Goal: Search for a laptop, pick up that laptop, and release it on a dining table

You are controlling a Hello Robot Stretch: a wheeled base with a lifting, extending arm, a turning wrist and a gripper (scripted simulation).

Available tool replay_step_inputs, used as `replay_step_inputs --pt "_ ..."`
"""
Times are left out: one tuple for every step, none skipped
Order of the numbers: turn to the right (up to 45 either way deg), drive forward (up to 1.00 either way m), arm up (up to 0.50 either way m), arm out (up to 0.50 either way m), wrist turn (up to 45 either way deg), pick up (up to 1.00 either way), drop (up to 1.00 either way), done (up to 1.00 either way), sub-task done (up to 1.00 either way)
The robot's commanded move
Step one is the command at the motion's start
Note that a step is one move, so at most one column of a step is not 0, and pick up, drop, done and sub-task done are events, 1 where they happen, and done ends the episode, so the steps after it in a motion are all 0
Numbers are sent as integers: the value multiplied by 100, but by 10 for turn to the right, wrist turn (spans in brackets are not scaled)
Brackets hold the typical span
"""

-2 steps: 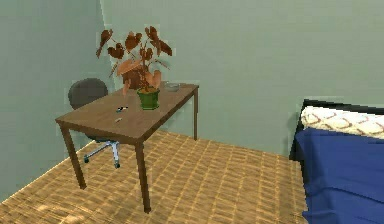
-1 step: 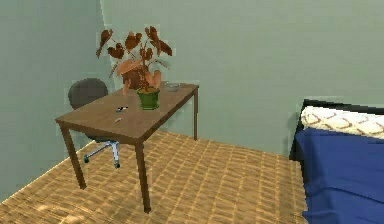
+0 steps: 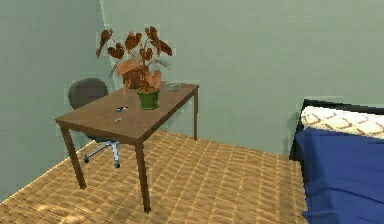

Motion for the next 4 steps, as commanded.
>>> replay_step_inputs --pt "0 0 -30 0 0 0 0 0 0" --pt "0 0 0 0 0 100 0 0 0" --pt "0 0 10 0 0 0 0 0 0" --pt "0 0 38 0 0 0 0 0 0"
